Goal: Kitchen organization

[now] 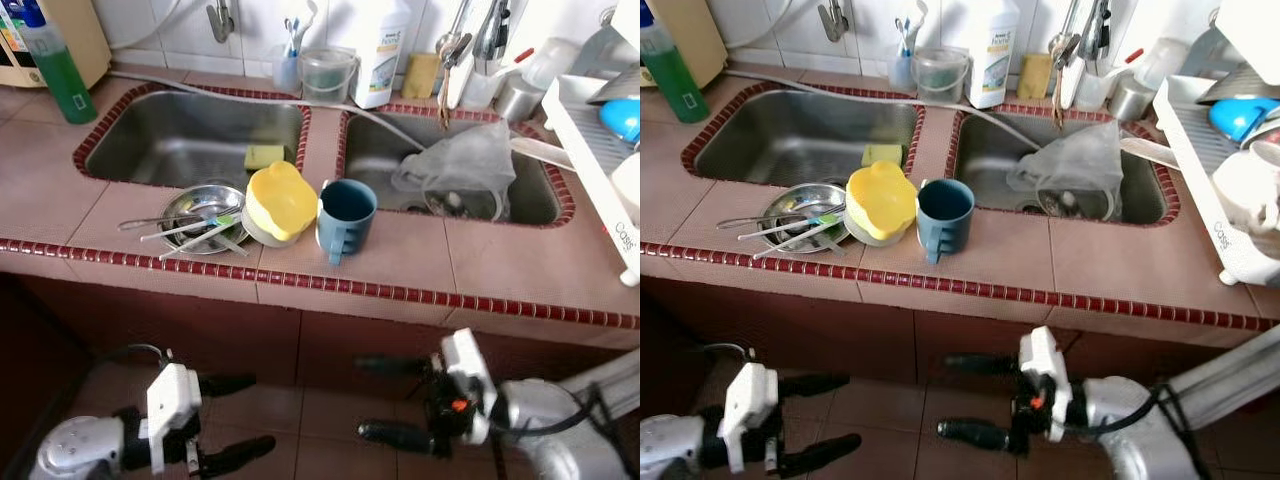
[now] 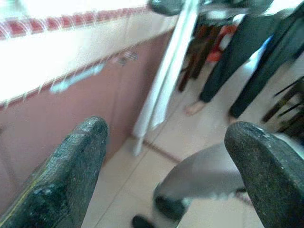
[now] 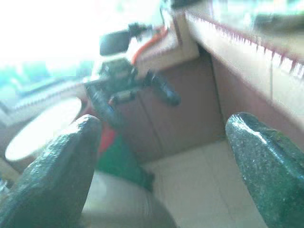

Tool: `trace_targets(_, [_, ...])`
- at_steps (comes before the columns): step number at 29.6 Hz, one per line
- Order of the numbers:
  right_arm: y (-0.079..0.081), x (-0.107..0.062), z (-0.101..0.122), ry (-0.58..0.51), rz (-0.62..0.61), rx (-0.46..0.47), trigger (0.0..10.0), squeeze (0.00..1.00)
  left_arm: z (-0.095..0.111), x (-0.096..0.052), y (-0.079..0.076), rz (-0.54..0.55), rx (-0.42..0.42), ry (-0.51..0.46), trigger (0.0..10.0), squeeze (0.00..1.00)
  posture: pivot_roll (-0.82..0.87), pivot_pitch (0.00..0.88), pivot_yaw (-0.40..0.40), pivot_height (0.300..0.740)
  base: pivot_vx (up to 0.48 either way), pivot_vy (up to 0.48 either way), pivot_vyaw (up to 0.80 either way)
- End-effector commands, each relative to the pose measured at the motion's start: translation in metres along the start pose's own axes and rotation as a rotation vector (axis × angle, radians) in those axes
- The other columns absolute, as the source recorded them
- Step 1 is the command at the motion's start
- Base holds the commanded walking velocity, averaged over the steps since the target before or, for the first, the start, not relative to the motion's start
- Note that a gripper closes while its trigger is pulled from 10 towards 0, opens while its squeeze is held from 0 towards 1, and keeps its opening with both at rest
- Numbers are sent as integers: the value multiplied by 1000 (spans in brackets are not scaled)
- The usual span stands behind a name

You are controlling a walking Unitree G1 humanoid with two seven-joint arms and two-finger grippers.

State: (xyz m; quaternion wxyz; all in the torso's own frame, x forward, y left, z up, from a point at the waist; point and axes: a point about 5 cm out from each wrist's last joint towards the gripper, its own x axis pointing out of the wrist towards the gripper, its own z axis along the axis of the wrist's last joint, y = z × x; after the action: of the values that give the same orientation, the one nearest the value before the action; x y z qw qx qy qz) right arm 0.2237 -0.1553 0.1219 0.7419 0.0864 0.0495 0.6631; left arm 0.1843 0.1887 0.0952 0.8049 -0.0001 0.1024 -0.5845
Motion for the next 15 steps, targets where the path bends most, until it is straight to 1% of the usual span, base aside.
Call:
trace_targets(1, [0, -1, 11, -32, -8, -8, 10000, 0, 10, 0, -2, -20, -23, -29, 10000, 0, 95, 93, -37, 740, 0, 0, 0])
trace_targets(3, [-2, 0, 17, -53, -14, -18, 10000, 0, 18, -1, 2, -6, -23, -62, 10000, 0, 95, 90, -37, 740, 0, 0, 0])
trace_targets(4, [-4, 2, 26, -83, -29, -40, 10000, 0, 26, -2, 7, 20, -22, -97, 10000, 0, 94, 89, -36, 740, 0, 0, 0])
trace_targets(5, [-4, 2, 26, -83, -29, -40, 10000, 0, 26, -2, 7, 20, -22, -97, 10000, 0, 94, 89, -36, 740, 0, 0, 0])
trace_targets(6, [-6, 3, 32, -105, -39, -56, 10000, 0, 32, -4, 10, 37, -22, -120, 10000, 0, 93, 85, -35, 740, 0, 0, 0])
trace_targets(8, [-10, 7, 48, -161, -73, -93, 10000, 0, 47, -7, 21, 107, -7, -175, 10000, 0, 90, 76, -33, 740, 0, 0, 0])
trace_targets(9, [-11, 8, 52, -176, -85, -104, 10000, 0, 51, -9, 24, 128, -5, -188, 10000, 0, 90, 76, -33, 740, 0, 0, 0])
trace_targets(10, [-16, 16, 65, -235, -126, -135, 10000, 0, 69, -15, 47, 328, 27, -311, 10000, 0, 83, 68, -26, 740, 0, 0, 0])
trace_targets(11, [-17, 18, 68, -254, -143, -145, 10000, 0, 75, -18, 55, 396, 18, -357, 10000, 0, 81, 65, -24, 740, 0, 0, 0])
trace_targets(12, [-18, 20, 70, -265, -154, -151, 10000, 0, 78, -20, 59, 433, 10, -384, 10000, 0, 81, 65, -24, 740, 0, 0, 0])
trace_targets(14, [-20, 26, 73, -291, -180, -159, 10000, 0, 89, -26, 69, 543, -1, -475, 10000, 0, 77, 62, -21, 740, 0, 0, 0])
trace_targets(15, [-24, 34, 75, -312, -226, -148, 10000, 0, 96, -28, 73, 619, 11, -526, 10000, 0, 77, 55, -24, 740, 0, 0, 0])
